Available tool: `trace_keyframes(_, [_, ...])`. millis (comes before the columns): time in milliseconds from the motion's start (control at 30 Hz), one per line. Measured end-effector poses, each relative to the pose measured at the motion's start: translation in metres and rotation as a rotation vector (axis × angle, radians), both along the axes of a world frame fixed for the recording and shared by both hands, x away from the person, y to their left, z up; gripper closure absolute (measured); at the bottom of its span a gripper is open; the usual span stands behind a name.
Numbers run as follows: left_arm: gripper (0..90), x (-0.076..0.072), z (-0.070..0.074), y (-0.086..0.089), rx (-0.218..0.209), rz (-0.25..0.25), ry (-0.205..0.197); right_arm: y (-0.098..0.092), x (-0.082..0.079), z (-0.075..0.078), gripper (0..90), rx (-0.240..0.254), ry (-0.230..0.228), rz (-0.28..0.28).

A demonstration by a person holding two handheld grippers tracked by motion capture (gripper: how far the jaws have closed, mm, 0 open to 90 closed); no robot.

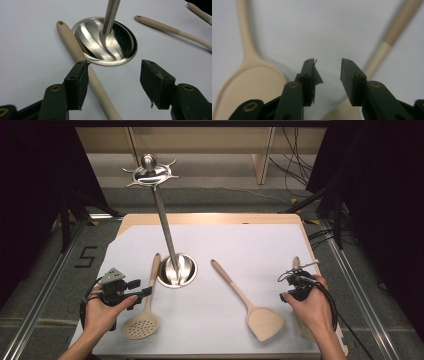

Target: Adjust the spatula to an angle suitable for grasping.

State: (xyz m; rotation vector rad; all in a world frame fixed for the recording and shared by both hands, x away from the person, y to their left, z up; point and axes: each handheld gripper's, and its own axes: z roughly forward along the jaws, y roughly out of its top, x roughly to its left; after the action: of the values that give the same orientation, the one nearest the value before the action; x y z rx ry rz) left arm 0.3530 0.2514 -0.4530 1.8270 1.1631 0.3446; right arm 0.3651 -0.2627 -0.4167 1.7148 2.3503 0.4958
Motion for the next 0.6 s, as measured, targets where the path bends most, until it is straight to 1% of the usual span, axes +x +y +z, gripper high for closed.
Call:
trace_keyframes(33, [39.3,0.000,0.000,0.000,-0.001,0.003,0.001,0.002,0.000,0.000,66.9,-0.001,-0.006,0.040])
trace_keyframes(67, [39.3,0.000,0.000,0.000,-0.001,0.003,0.001,0.002,0.000,0.000,66.9,-0.001,-0.006,0.040])
trace_keyframes(100, [39.3,0.001,-0.001,-0.001,-0.005,0.002,-0.006,0.006,0.000,0.001,67.3,-0.011,-0.005,0.062])
trace_keyframes(133, [39.2,0.001,0.000,-0.001,-0.009,-0.002,0.000,0.009,0.001,-0.002,67.7,-0.018,-0.020,0.124])
trace_keyframes(167, [39.0,0.001,0.000,-0.001,-0.011,0.005,-0.005,0.019,0.001,-0.001,67.3,-0.011,0.011,0.137])
trace_keyframes(200, [38.9,0.001,0.000,-0.001,-0.010,0.007,-0.006,0.022,0.000,-0.001,67.1,-0.009,0.026,0.140])
trace_keyframes(233, [38.7,0.001,0.000,-0.001,-0.011,0.008,-0.007,0.026,0.001,-0.003,67.0,-0.017,0.027,0.163])
trace_keyframes(267, [38.6,0.001,0.000,-0.001,-0.011,0.008,-0.007,0.026,0.001,-0.003,67.0,-0.017,0.027,0.163])
trace_keyframes(300, [38.3,0.000,0.000,-0.001,-0.012,0.013,-0.002,0.037,0.001,-0.005,67.1,-0.029,0.056,0.223])
trace_keyframes(333, [38.1,0.000,0.000,-0.001,-0.012,0.013,-0.002,0.037,0.001,-0.005,67.1,-0.029,0.056,0.223])
trace_keyframes(367, [37.8,0.000,0.000,-0.001,-0.013,0.013,-0.001,0.047,0.003,-0.007,67.0,-0.029,0.065,0.284])
trace_keyframes(400, [37.7,0.000,0.000,0.000,-0.014,0.009,-0.003,0.053,0.002,-0.007,67.0,-0.019,0.081,0.277])
trace_keyframes(433, [37.6,0.000,0.000,0.000,-0.014,0.009,-0.003,0.053,0.002,-0.007,67.0,-0.019,0.081,0.277])
trace_keyframes(467, [37.6,-0.001,0.000,-0.001,-0.014,0.014,-0.008,0.056,0.005,-0.007,66.9,-0.034,0.080,0.340])
trace_keyframes(500, [37.3,-0.002,0.001,-0.001,-0.007,0.006,-0.018,0.072,0.008,-0.008,66.5,-0.048,0.102,0.369])
trace_keyframes(533, [37.2,-0.002,0.001,-0.001,-0.007,0.006,-0.018,0.072,0.008,-0.008,66.5,-0.048,0.102,0.369])
trace_keyframes(567, [37.2,-0.002,0.000,-0.001,-0.001,-0.004,-0.020,0.079,0.009,-0.007,66.3,-0.053,0.114,0.381])
trace_keyframes(600, [37.2,-0.003,-0.001,0.000,-0.002,0.000,-0.014,0.092,0.014,-0.007,65.9,-0.066,0.125,0.416])
